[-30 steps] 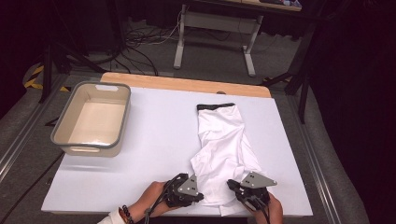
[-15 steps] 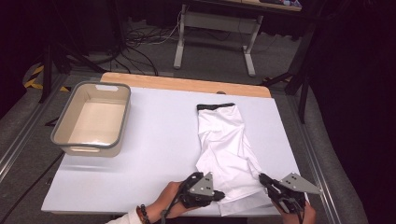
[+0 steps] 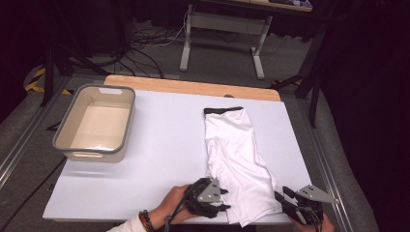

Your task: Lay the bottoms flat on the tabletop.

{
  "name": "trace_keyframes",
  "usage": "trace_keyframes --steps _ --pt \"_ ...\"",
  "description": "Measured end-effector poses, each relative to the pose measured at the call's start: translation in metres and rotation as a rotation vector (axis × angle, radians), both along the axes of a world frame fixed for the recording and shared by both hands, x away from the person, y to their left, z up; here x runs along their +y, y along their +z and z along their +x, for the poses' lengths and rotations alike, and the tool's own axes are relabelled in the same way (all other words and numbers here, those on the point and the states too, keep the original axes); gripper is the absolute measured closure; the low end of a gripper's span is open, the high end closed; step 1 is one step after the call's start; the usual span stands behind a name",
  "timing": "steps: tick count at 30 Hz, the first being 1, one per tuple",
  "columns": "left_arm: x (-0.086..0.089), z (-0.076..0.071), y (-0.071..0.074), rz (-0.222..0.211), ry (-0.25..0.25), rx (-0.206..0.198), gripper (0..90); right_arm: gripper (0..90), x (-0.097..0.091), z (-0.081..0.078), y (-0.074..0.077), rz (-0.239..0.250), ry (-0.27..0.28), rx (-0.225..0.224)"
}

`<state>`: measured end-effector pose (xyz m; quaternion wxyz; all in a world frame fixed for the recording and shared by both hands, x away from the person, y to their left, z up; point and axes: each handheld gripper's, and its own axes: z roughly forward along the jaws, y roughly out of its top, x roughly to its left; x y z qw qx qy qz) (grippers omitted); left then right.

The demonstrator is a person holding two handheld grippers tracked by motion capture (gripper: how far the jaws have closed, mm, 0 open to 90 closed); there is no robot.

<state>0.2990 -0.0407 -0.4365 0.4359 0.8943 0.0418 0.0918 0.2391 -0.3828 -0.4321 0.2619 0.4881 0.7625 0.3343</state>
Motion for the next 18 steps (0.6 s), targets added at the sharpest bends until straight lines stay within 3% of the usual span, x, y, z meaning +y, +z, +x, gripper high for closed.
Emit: trace_keyframes --steps 1,3,5,7,9,11,13,14,17,18 --pt "0.005 0.007 -0.002 0.025 0.041 -0.024 51.1 48.0 0.003 0.002 0.0 -0.007 -0.001 -0.006" --pt "0.014 0.025 -0.006 0.014 0.092 0.028 49.4 41.6 0.007 0.006 0.0 -0.008 0.008 -0.016" --pt "0.02 0.044 -0.012 -0.024 0.165 0.101 47.2 41.4 0.01 0.01 0.0 0.005 0.02 -0.024" --pt "0.018 0.055 -0.017 -0.019 0.176 0.11 45.1 40.3 0.014 0.015 -0.001 -0.01 0.027 -0.027" --pt "0.015 0.063 -0.023 0.011 0.186 0.116 44.3 39.8 0.013 0.022 -0.005 -0.013 0.024 -0.006" --pt "0.011 0.067 -0.024 0.054 0.184 0.146 42.6 40.4 0.01 0.028 -0.009 0.006 0.015 0.012" --pt "0.007 0.067 -0.024 0.074 0.183 0.098 43.2 40.9 0.004 0.034 -0.014 0.03 0.005 0.035" --pt "0.005 0.068 -0.025 0.095 0.194 0.105 45.2 40.9 0.002 0.036 -0.016 0.037 -0.011 0.054" --pt "0.005 0.07 -0.025 0.089 0.195 0.145 48.3 43.5 -0.006 0.038 -0.02 0.074 -0.016 0.071" --pt "0.005 0.071 -0.024 0.089 0.192 0.14 51.5 43.6 -0.008 0.038 -0.02 0.086 -0.026 0.073"
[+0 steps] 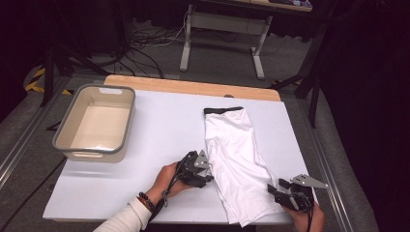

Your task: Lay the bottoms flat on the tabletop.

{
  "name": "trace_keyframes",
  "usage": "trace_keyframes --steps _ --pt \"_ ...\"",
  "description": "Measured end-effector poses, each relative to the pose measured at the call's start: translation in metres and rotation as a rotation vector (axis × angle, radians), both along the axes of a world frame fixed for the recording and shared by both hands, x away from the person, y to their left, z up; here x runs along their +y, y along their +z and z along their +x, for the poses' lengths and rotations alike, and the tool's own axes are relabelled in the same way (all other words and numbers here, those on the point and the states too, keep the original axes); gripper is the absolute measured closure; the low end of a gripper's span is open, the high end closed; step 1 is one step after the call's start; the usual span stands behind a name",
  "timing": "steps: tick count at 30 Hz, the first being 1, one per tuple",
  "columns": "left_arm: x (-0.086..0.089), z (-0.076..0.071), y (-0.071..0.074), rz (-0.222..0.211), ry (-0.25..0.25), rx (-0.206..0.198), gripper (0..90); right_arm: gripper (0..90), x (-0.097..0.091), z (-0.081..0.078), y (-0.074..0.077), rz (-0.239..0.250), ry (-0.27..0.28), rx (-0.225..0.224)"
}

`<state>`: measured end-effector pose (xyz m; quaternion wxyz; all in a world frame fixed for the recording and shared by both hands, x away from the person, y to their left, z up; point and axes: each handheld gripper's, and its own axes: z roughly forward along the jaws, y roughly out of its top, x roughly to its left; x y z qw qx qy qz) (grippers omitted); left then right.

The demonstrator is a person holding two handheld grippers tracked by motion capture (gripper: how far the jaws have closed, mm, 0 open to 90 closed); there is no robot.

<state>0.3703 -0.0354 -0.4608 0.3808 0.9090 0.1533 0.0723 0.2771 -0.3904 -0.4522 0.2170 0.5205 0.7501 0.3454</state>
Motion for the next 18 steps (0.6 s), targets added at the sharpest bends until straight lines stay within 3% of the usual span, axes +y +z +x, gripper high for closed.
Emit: trace_keyframes --steps 3,5,6,10,11,13,15,18 --pt "0.0 0.0 0.0 -0.005 0.011 -0.002 72.0 49.4 -0.003 0.0 0.0 0.0 -0.007 0.002" --pt "-0.001 -0.001 0.0 0.004 0.016 -0.012 82.5 57.2 -0.001 -0.002 0.001 -0.036 -0.005 -0.002" --pt "-0.002 0.0 0.0 0.005 0.012 -0.016 85.4 63.9 0.001 -0.003 0.001 -0.036 0.015 -0.001" --pt "0.0 0.0 0.001 0.006 0.008 -0.018 87.3 74.0 0.005 -0.003 0.002 -0.034 0.065 0.013" --pt "0.002 0.0 0.002 0.015 0.006 -0.035 87.4 74.9 0.006 -0.004 0.003 -0.03 0.072 0.017" --pt "0.008 -0.001 0.004 0.04 -0.002 -0.037 87.4 69.9 0.007 -0.004 0.003 -0.031 0.078 0.017" --pt "0.017 -0.001 0.006 0.054 0.011 -0.049 87.5 55.7 0.01 -0.004 0.003 -0.032 0.078 0.019" --pt "0.032 0.0 0.01 0.053 0.019 -0.052 87.4 47.1 0.013 -0.004 0.003 -0.029 0.088 0.017"
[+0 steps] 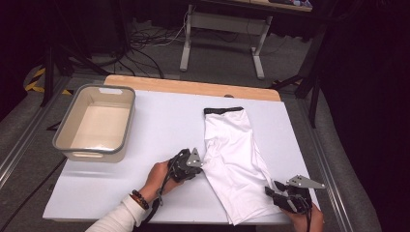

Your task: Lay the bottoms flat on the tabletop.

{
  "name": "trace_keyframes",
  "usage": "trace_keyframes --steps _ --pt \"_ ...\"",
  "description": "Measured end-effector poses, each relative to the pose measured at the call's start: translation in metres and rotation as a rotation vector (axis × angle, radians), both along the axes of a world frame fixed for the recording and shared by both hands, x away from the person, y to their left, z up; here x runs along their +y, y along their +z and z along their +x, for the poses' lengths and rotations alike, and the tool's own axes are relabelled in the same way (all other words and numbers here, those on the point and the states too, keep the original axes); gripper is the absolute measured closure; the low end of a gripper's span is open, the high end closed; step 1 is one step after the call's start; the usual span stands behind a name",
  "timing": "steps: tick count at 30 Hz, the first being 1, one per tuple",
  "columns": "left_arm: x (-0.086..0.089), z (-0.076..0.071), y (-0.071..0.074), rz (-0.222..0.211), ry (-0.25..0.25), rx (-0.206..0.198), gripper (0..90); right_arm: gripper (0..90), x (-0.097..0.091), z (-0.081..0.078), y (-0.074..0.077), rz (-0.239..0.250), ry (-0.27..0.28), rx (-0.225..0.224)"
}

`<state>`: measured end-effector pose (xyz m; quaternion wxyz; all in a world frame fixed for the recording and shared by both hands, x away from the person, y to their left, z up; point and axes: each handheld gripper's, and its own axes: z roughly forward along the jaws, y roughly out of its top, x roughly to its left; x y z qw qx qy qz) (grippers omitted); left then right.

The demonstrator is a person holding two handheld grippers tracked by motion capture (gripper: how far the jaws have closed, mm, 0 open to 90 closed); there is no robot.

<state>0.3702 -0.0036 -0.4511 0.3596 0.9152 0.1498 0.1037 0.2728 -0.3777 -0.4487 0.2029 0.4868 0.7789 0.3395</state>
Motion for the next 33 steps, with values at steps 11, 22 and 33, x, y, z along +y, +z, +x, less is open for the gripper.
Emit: trace_keyframes --steps 11,22,33 --pt "0.02 -0.007 0.003 -0.009 0.019 -0.018 87.3 60.5 0.008 0.003 -0.001 -0.019 0.013 0.006" --pt "0.065 -0.002 0.01 -0.021 0.112 -0.025 87.4 86.6 0.044 0.001 0.002 0.066 0.161 0.032" --pt "0.094 0.001 0.01 -0.05 0.202 0.027 86.1 83.1 0.084 0.005 0.001 0.088 0.243 0.039"
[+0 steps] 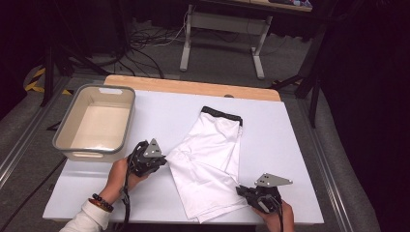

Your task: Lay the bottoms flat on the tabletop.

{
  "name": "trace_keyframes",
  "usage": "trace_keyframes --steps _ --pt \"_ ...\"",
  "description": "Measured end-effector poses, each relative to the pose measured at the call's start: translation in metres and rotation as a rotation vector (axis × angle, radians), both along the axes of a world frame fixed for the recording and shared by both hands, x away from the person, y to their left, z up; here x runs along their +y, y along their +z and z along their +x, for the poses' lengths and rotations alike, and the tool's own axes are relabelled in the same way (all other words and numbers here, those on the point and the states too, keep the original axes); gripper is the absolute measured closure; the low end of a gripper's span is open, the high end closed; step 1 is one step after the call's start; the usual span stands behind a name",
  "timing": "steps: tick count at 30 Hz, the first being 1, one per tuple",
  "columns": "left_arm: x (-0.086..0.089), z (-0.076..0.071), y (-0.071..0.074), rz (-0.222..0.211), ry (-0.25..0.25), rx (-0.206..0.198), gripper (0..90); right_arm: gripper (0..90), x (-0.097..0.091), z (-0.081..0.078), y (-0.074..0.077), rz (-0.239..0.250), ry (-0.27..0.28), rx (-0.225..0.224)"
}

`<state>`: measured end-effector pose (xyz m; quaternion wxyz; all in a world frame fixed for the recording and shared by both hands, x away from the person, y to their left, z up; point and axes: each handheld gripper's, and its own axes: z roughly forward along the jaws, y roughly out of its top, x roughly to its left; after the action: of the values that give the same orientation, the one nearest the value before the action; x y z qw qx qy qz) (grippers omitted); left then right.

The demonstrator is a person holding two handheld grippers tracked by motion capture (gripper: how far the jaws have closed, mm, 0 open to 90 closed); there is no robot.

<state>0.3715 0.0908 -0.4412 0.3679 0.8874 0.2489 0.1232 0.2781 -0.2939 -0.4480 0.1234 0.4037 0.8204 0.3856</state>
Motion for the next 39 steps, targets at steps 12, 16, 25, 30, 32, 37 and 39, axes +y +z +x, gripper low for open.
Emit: trace_keyframes --steps 12,16,25,30,32,37,39 --pt "-0.024 -0.056 0.028 -0.233 -0.093 -0.088 39.5 40.7 -0.011 0.006 0.018 0.015 -0.112 -0.135" --pt "-0.061 -0.086 0.02 -0.234 -0.238 -0.042 33.0 36.5 -0.004 0.028 0.03 0.021 -0.117 -0.157" --pt "-0.119 -0.103 -0.009 -0.102 -0.421 0.071 31.8 32.0 0.012 0.112 0.018 -0.058 -0.128 -0.131" --pt "-0.124 -0.104 -0.015 -0.022 -0.439 0.058 37.1 32.4 0.011 0.159 0.005 -0.129 -0.214 -0.156" --pt "-0.123 -0.104 -0.019 0.008 -0.44 0.029 42.6 30.5 0.008 0.175 0.003 -0.04 -0.244 -0.091" --pt "-0.117 -0.099 -0.018 0.023 -0.434 0.003 57.2 29.2 0.013 0.199 0.002 -0.103 -0.307 -0.059" --pt "-0.115 -0.098 -0.019 0.027 -0.443 -0.013 60.8 29.9 0.01 0.207 0.0 -0.114 -0.346 -0.042"
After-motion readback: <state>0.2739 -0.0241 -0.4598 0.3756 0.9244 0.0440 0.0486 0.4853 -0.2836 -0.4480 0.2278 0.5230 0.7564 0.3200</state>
